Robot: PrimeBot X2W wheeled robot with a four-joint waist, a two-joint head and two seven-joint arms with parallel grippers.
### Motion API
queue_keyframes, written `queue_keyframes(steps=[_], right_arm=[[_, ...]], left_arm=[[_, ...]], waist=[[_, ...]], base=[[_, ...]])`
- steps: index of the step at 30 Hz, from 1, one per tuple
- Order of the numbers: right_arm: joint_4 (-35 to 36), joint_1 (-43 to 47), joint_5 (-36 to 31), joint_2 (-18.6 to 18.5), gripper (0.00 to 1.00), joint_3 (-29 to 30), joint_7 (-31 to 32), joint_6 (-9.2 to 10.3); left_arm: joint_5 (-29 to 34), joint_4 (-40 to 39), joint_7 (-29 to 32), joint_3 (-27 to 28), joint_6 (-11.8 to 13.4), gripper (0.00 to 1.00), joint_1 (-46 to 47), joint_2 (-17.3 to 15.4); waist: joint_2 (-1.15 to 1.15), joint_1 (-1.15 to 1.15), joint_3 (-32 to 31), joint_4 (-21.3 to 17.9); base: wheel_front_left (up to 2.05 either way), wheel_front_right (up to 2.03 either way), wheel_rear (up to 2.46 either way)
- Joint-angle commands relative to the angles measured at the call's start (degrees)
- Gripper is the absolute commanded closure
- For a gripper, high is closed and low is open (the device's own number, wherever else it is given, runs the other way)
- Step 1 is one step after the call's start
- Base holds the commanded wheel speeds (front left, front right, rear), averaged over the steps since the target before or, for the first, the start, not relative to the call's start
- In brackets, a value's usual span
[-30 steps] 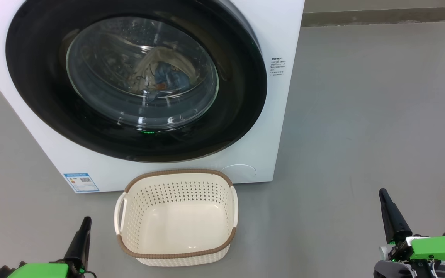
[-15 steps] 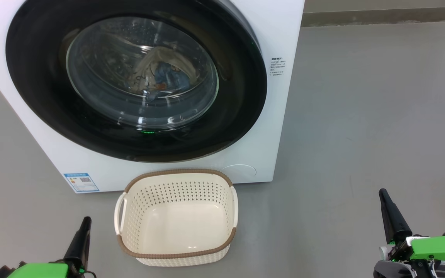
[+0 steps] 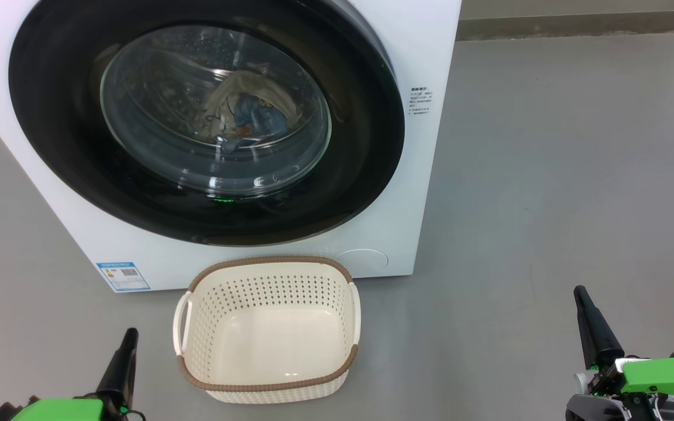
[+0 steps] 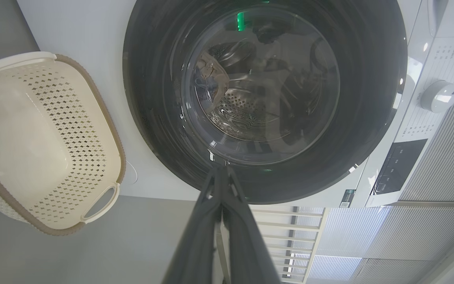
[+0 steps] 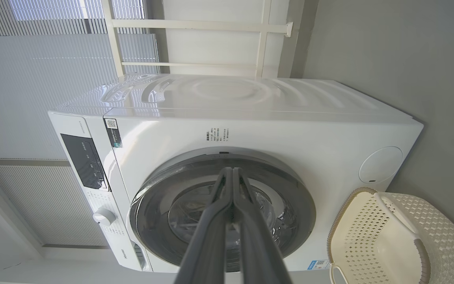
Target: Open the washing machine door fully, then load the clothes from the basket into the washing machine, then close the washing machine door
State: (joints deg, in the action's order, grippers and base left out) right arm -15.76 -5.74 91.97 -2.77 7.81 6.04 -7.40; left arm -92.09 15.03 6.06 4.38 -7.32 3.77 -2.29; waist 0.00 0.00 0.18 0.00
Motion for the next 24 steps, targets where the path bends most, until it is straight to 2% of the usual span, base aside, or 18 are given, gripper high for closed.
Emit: queue_keyframes(steps=[1,24], right_arm=[[1.7,-0.4,0.2,-0.1,1.00,-1.3,0.5,-0.09],[1.7,-0.4,0.2,-0.1,1.00,-1.2,0.5,-0.09]], left_arm=[[-0.2,-1.0,0.3,2.0,-0.2,1.00,2.4,-0.7],[-0.1,-1.0,0.4,2.1,-0.2,1.00,2.4,-0.7]], waist=[[0.00,0.00,0.0,0.0],[0.00,0.00,0.0,0.0]], base=[[0.00,0.00,0.00],[0.00,0.00,0.00]])
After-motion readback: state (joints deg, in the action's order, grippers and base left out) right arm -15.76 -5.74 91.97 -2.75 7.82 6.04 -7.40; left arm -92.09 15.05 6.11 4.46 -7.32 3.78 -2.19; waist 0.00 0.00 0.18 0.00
